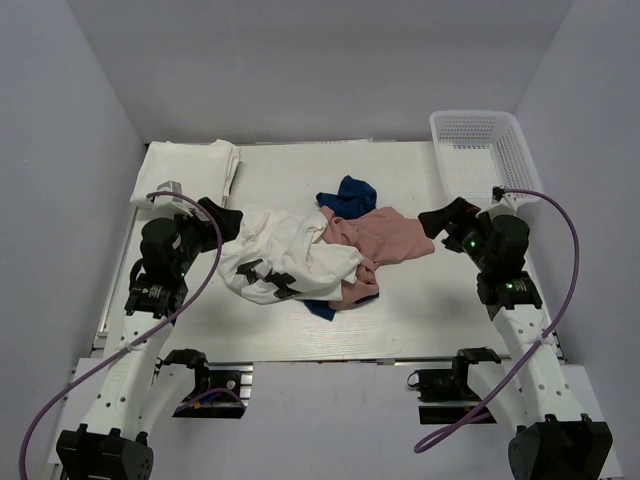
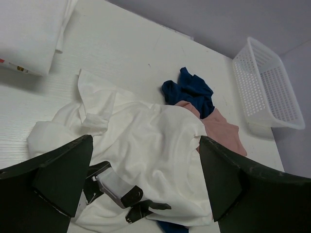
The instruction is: Fold and stack the t-shirts
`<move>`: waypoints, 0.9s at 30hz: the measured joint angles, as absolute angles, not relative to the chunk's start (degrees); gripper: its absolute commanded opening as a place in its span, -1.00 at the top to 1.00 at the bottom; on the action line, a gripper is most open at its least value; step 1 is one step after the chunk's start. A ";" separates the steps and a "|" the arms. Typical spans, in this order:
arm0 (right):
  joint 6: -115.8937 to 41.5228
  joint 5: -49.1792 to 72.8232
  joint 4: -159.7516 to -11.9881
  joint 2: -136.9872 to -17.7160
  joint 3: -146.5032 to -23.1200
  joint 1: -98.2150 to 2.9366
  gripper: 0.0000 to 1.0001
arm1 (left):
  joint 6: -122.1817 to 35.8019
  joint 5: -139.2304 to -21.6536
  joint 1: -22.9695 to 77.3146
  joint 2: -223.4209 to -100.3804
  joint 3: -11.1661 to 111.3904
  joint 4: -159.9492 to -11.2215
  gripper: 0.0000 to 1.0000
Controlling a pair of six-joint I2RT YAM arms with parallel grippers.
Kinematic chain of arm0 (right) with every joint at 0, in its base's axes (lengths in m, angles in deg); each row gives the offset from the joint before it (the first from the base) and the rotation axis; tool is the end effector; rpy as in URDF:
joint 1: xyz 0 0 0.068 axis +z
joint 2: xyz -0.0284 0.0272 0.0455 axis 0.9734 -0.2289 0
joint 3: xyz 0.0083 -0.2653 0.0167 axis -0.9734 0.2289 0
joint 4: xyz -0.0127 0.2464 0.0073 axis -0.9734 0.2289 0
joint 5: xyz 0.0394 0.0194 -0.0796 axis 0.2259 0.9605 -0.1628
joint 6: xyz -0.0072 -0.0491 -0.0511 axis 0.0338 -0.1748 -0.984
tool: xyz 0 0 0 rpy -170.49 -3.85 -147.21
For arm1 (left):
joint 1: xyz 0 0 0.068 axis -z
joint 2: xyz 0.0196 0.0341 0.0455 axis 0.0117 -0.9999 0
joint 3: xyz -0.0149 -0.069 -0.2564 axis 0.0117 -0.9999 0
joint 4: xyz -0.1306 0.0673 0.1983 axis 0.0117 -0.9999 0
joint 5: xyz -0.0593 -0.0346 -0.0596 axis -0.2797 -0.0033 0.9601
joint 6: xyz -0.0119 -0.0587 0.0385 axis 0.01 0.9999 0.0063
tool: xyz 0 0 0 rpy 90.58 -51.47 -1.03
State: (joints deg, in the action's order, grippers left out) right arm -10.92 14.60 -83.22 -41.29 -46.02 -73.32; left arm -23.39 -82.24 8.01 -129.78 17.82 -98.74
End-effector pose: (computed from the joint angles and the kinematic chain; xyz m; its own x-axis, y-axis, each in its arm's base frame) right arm 0.2020 0.0227 0.2960 -0.2945 0.5200 -0.8018 -0.0899 0.8202 0.5650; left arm 0.1910 -0.0313 0.3029 -0.3338 -0.4787 -0.8121 0.0717 0.8461 -0.5282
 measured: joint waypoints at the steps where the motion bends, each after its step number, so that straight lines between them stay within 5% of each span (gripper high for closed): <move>1: -10.94 14.99 -83.29 -41.26 -46.00 -73.32 -0.81 | -23.24 -82.57 8.01 -129.67 18.02 -99.17 -1.00; 19: -19.07 12.02 -80.07 -47.71 -47.83 -72.93 -0.81 | -22.15 -78.09 8.01 -133.17 18.13 -97.38 -1.00; 27: -26.46 15.60 -80.60 -57.48 -54.13 -49.26 -0.77 | -22.34 -75.03 8.01 -137.67 17.95 -96.42 -1.00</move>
